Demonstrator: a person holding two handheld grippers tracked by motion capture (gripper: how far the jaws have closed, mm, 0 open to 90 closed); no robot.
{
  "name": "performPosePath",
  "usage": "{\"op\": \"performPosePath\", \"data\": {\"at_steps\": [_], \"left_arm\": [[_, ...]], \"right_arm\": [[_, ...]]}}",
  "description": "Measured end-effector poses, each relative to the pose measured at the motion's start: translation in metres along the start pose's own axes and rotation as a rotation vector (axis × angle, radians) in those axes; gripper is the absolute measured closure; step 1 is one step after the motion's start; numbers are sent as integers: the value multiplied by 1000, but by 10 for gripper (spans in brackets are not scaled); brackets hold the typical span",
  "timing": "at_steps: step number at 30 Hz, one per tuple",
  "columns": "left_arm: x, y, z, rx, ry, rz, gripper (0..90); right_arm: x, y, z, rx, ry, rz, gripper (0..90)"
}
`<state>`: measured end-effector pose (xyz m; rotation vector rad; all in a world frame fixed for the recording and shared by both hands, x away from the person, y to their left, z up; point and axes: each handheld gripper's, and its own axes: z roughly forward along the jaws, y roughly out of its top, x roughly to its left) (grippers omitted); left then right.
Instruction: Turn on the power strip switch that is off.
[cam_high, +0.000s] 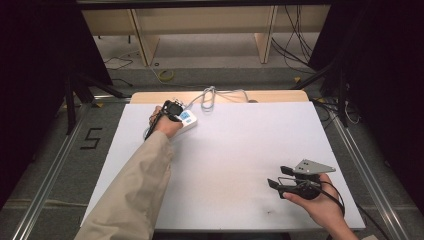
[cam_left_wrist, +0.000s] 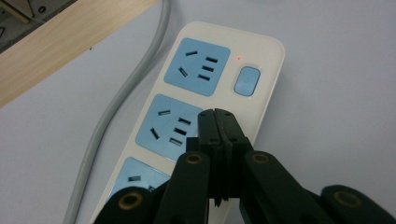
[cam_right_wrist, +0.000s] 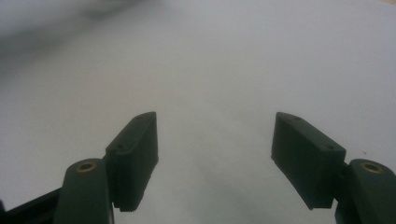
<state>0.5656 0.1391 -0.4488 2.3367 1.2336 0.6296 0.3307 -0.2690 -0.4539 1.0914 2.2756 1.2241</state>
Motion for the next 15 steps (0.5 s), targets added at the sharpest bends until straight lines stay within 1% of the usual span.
{"op": "performPosePath", "data": {"at_steps": [2,5,6,8,10,12,15], "left_arm": [[2,-2,-1,11,8,0,897],[3,-3,-4,-7,-1,-19,893],[3,-2,-5,-18,-5,-33,850],[3,-2,-9,-32,-12,-37,825],[3,-2,-13,-43,-11,-27,819],[4,-2,-18,-57,-12,-34,796],[5,-1,-26,-76,-26,-55,739]], "right_arm": [[0,0,0,-1,0,-1,322],[0,0,0,-2,0,0,321],[0,0,0,-1,-1,1,321],[0,0,0,2,-1,0,321],[0,0,0,0,-1,-1,322],[1,0,0,1,0,-4,322],[1,0,0,5,-1,-4,322]]}}
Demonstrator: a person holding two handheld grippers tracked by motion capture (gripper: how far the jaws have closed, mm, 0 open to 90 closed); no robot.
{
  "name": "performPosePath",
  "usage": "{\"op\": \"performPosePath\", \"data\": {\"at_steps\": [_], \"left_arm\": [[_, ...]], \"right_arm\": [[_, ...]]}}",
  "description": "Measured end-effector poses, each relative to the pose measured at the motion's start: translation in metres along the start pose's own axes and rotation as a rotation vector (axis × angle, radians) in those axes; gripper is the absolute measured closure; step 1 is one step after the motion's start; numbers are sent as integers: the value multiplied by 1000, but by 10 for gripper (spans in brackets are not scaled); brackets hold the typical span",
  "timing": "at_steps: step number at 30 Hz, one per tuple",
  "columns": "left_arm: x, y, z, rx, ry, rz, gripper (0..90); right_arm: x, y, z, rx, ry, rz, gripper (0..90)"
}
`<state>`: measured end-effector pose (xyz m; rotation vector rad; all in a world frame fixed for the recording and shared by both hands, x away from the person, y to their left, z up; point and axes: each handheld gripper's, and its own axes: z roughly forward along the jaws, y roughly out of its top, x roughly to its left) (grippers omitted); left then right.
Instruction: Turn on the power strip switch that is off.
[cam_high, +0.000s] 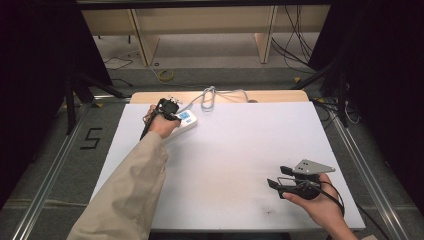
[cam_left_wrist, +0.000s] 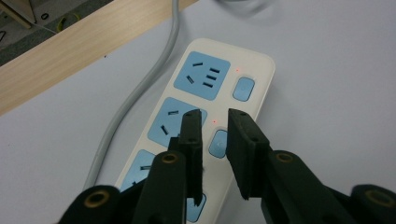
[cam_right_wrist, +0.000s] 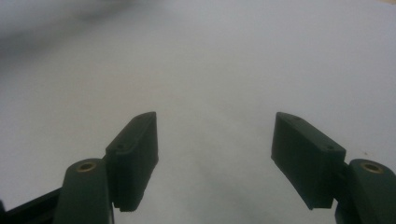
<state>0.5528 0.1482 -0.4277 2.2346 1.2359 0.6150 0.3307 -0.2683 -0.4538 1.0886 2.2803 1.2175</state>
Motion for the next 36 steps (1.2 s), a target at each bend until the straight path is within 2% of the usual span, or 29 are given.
{"op": "performPosePath", "data": {"at_steps": [2,4,6,9,10,13,17,20,24,25,27,29,36], "left_arm": [[1,0,-5,-16,-7,-17,661],[2,-1,-9,-18,-6,-12,570],[1,-2,-15,-15,-6,-39,517],[0,-5,-22,-14,-48,-92,438],[0,-6,-24,-8,-64,-92,412],[-3,-9,-32,-19,-84,-101,368],[-8,-18,-42,-52,-136,-127,338],[-10,-24,-49,-79,-151,-137,321],[-14,-31,-59,-100,-154,-112,275],[-17,-34,-62,-120,-150,-106,272],[-21,-39,-65,-140,-135,-76,270],[-25,-45,-67,-153,-144,-58,262],[-41,-65,-71,-148,-174,9,250]], "right_arm": [[0,0,0,0,-1,0,322],[0,0,0,1,-1,1,321],[0,0,0,2,-1,1,322],[0,0,1,2,-1,1,322],[0,0,1,2,-1,0,321],[-1,0,0,2,-2,2,322],[-1,0,0,-1,-5,4,322],[-1,0,0,1,-6,4,322],[-1,0,0,0,-6,4,322],[-1,0,0,-1,-6,4,321],[-1,0,0,0,-8,4,321],[-2,0,0,1,-9,4,321],[-3,0,-1,-5,-11,8,320]]}}
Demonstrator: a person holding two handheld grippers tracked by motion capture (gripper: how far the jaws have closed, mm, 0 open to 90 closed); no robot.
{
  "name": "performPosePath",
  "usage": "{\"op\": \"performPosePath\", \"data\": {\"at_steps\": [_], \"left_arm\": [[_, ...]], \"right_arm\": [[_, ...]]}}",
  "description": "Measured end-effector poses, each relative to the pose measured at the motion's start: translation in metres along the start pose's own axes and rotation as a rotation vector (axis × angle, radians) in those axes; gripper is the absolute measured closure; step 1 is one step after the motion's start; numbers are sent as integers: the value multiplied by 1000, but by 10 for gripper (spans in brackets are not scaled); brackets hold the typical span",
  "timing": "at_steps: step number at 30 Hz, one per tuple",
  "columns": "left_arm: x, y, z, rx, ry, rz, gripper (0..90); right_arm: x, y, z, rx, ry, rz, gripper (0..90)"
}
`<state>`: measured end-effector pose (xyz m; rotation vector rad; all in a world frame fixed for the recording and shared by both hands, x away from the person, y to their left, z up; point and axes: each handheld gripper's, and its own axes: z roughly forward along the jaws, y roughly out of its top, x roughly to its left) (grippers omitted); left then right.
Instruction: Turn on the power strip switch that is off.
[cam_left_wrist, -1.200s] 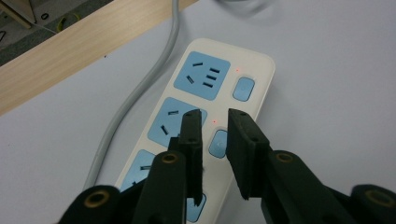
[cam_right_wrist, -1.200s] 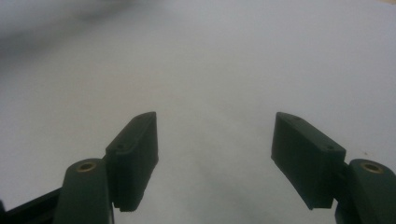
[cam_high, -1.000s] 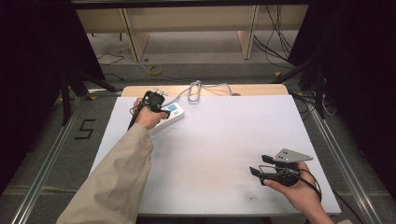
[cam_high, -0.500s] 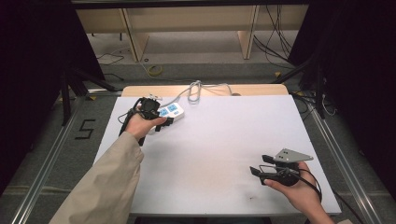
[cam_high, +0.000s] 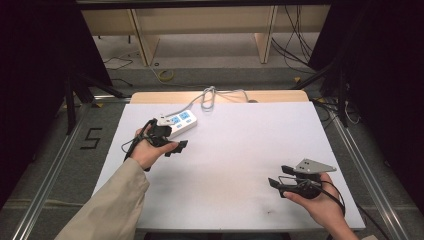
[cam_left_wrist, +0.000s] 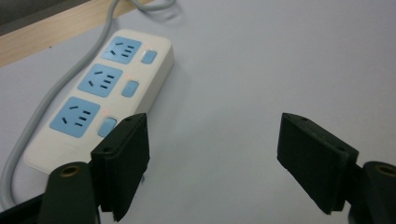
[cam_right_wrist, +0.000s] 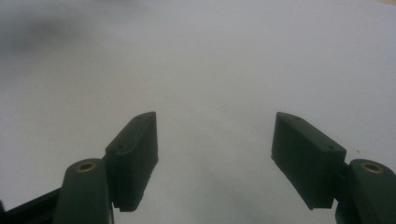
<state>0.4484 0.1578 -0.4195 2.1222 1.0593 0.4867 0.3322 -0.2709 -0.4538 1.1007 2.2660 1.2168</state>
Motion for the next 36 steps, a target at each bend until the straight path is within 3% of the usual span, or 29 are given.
{"op": "performPosePath", "data": {"at_steps": [8,16,20,22,32,36], "left_arm": [[-16,-19,-8,-29,-17,65,247],[-29,-36,-20,-61,-38,99,251],[-34,-46,-25,-71,-72,95,228],[-36,-53,-28,-80,-107,70,224],[-38,-80,-42,-55,-63,135,201],[-38,-81,-45,-62,-55,128,203]], "right_arm": [[-3,0,-1,3,-3,5,319],[-4,-1,0,1,1,7,317],[-5,-2,-1,6,3,7,316],[-5,-2,0,8,3,8,316],[-6,-2,-1,2,6,10,316],[-5,-1,-1,-1,8,7,316]]}}
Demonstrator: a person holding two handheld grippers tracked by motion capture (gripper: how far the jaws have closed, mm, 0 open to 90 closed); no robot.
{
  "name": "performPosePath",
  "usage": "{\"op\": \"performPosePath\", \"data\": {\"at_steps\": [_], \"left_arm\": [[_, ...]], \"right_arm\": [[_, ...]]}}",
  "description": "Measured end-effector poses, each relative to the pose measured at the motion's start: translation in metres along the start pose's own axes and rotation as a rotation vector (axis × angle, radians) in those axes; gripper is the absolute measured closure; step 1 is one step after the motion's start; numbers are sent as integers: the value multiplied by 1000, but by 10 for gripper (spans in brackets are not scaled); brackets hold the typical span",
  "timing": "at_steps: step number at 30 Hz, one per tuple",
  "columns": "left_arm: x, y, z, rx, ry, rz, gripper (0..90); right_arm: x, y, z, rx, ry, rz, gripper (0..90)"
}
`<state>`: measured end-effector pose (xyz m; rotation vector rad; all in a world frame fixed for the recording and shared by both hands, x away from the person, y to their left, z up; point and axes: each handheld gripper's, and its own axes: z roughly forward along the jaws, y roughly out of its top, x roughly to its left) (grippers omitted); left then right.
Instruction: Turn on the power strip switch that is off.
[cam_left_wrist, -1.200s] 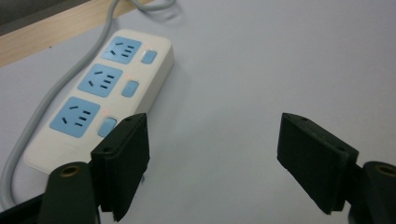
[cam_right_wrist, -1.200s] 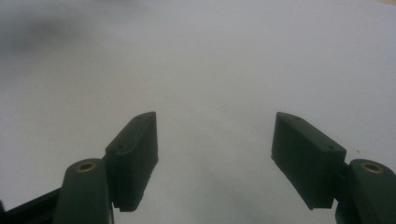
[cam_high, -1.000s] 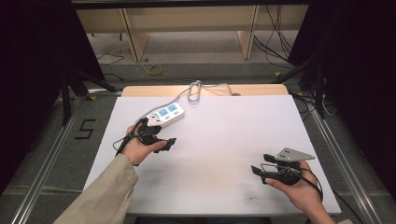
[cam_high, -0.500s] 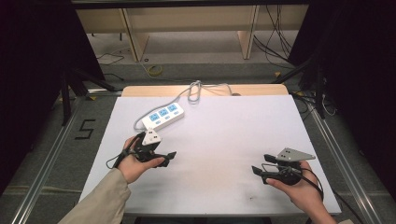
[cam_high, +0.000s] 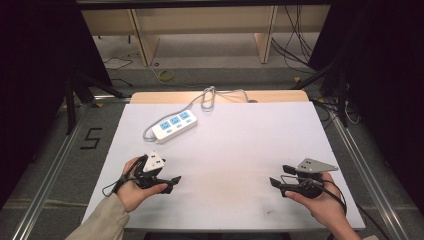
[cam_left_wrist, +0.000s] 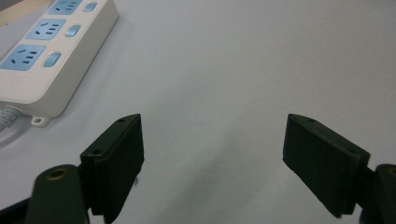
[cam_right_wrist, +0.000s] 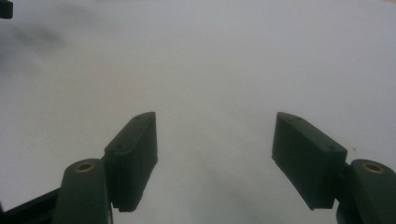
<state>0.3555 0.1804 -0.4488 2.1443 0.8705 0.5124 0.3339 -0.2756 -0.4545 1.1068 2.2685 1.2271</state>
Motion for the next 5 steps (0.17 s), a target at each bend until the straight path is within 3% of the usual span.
{"op": "performPosePath", "data": {"at_steps": [5], "left_arm": [[-3,1,3,3,-5,3,205]], "right_arm": [[1,0,-1,-1,-2,-2,316]]}}
